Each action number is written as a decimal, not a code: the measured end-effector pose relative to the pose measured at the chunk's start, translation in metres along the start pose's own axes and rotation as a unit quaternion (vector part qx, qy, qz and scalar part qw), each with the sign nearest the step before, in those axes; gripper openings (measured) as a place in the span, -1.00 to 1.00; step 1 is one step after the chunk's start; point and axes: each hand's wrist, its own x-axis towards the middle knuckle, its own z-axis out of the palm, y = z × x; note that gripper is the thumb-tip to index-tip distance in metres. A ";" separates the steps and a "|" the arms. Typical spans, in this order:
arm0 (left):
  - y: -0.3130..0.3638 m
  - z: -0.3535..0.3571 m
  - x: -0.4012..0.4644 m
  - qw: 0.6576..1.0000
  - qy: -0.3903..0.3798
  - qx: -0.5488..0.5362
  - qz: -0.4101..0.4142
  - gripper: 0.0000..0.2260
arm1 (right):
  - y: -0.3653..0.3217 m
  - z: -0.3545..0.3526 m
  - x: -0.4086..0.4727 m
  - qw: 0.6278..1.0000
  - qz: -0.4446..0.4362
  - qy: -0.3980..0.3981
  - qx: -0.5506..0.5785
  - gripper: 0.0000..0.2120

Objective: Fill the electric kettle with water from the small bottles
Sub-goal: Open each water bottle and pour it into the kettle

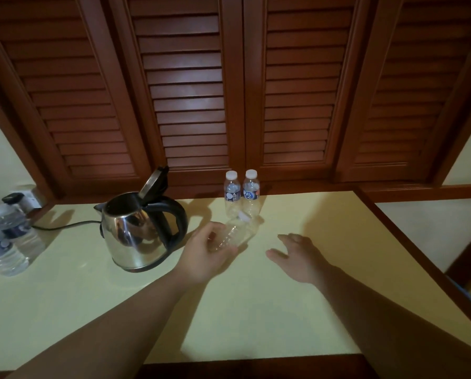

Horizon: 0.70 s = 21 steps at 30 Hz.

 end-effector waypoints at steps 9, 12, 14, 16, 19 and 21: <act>0.004 0.030 0.058 0.989 0.078 -0.098 -0.079 -0.59 | 0.008 0.024 0.007 0.997 0.012 0.005 -0.079 -0.22; 0.004 0.040 0.071 0.980 0.108 -0.120 -0.114 -0.54 | 0.007 0.025 0.008 0.996 0.016 0.017 -0.081 -0.23; 0.005 0.042 0.077 0.981 0.108 -0.116 -0.112 -0.59 | 0.007 0.025 0.008 0.997 0.017 0.020 -0.078 -0.23; 0.005 0.040 0.081 0.984 0.092 -0.106 -0.109 -0.62 | 0.008 0.026 0.009 0.997 0.017 0.023 -0.077 -0.22; 0.000 0.039 0.087 0.984 0.093 -0.087 -0.121 -0.62 | 0.008 0.026 0.010 0.996 0.016 0.024 -0.080 -0.22; 0.002 0.037 0.089 0.981 0.094 -0.101 -0.137 -0.62 | 0.007 0.026 0.009 0.996 0.015 0.028 -0.079 -0.22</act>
